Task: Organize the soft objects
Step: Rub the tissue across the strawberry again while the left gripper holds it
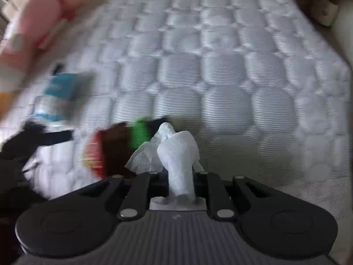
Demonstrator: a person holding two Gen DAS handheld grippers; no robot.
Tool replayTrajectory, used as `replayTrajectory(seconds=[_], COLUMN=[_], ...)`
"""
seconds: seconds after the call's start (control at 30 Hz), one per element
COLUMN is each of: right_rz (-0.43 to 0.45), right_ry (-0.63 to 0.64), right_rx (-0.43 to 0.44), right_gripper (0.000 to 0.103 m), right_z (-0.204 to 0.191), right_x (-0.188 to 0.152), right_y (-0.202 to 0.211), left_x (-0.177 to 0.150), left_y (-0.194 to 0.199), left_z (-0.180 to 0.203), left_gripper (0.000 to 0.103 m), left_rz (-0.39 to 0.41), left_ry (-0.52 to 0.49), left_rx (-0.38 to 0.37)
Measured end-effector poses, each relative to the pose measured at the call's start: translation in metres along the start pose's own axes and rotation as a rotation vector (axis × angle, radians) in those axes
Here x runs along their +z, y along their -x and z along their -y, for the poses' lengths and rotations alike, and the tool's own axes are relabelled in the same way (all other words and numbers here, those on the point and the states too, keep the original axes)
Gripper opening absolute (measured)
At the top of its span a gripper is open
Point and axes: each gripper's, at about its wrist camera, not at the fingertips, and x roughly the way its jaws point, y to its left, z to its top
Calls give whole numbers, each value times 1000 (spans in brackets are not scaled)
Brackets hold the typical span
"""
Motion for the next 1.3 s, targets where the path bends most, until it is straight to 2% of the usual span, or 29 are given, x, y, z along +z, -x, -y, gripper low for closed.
replayTrajectory(seconds=[0.13,0.2,0.27,0.33,0.37,0.43,0.5,0.53,0.6,0.67,0.73,0.8,0.9,0.93,1.03,1.07,1.23,1.3], right_rz=[81,131,162,147,125,84,82,88,98,76,66,92,196,224,248,250,293,302], right_ry=[8,-20,-69,-87,-77,-26,-9,-22,-39,-81,-108,-99,-25,-24,-106,-135,-130,-145], right_rx=[52,166,329,436,454,416,403,380,297,245,230,211,101,97,187,219,204,219], right_gripper=[14,14,14,14,14,13,12,13,17,17,17,17,17,17,17,18,18,18], right_z=[-9,-15,-21,-26,-30,-38,-34,-30,-18,-2,7,8,3,5,20,26,26,27], right_x=[9,15,19,20,19,15,14,14,16,15,15,17,22,22,23,22,22,21], right_y=[10,18,19,12,5,-6,-6,-3,-4,-9,-13,-13,0,4,12,14,17,16], left_x=[3,7,12,14,15,15,12,11,14,15,14,9,4,4,5,7,31,42], left_y=[2,4,11,22,24,27,23,18,7,3,2,0,-11,-16,-29,-34,-67,-77], left_z=[-2,-8,-21,-39,-50,-75,-88,-89,-78,-69,-62,-58,-40,-30,-1,6,20,22], left_gripper=[100,100,100,101,101,101,101,101,101,101,101,101,101,101,101,101,101,101], left_rz=[8,4,27,65,71,71,63,45,11,1,-3,-22,-74,-95,-119,-121,-91,-109], left_ry=[-16,-22,-6,40,92,216,337,364,311,229,166,168,167,139,68,67,122,129], left_rx=[37,56,100,171,172,134,17,-41,-70,-22,16,-45,-163,-181,-191,-201,-171,-145])
